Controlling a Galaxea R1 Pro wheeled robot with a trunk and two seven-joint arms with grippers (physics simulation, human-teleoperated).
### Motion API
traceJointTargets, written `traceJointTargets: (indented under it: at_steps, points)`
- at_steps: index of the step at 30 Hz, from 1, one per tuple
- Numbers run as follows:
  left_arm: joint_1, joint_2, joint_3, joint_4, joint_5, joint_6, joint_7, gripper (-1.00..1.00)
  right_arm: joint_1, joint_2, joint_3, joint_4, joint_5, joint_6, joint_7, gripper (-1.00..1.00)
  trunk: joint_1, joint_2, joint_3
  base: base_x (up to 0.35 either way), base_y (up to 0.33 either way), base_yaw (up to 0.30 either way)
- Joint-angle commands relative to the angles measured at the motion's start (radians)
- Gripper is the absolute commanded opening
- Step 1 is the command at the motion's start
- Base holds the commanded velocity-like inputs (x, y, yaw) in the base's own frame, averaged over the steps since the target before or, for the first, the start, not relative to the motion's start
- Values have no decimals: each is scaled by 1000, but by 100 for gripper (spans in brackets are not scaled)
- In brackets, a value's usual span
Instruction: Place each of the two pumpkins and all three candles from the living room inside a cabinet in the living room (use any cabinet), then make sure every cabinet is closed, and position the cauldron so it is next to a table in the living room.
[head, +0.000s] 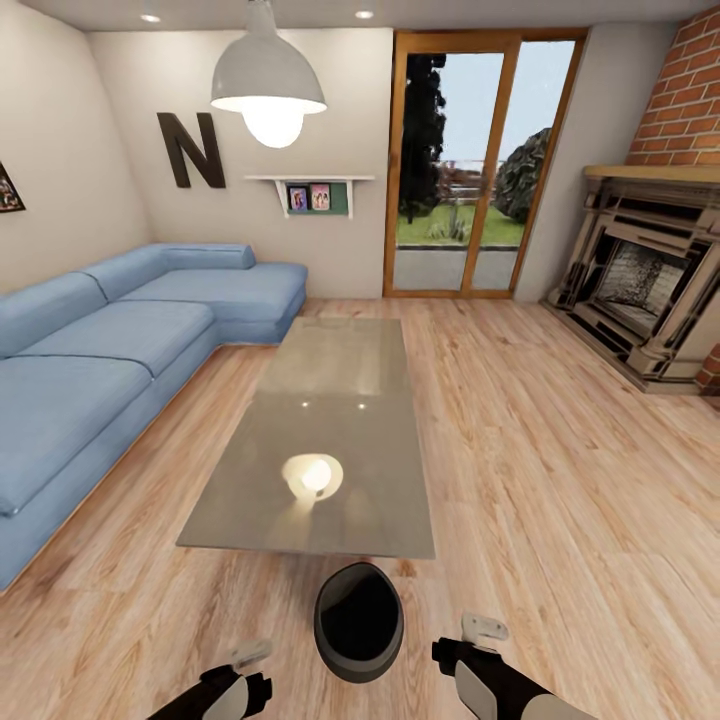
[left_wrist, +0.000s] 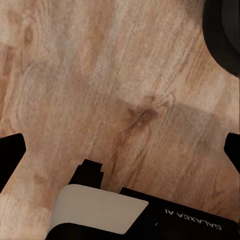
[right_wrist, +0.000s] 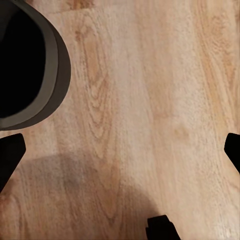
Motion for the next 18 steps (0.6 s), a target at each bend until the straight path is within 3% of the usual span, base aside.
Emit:
traceJointTargets:
  at_steps: [1, 3, 6, 18]
  points:
    - [0, 2, -6, -2, 17, 4, -29, 100, 0, -1, 9, -2, -4, 6, -6, 100, -4, 7, 2, 0, 0, 0]
    - [0, 14, -2, -2, 31, 14, -109, 100, 0, -1, 8, -2, -4, 6, -5, 100, -12, 21, 9, 0, 0, 0]
    - [0, 35, -1, -2, 35, 69, -153, 100, 0, -1, 8, -2, -4, 6, -4, 100, -23, 42, 18, 0, 0, 0]
    - [0, 45, 0, -3, 32, 106, -165, 100, 0, -1, 9, -5, -2, 3, -4, 100, -69, 126, 56, 0, 0, 0]
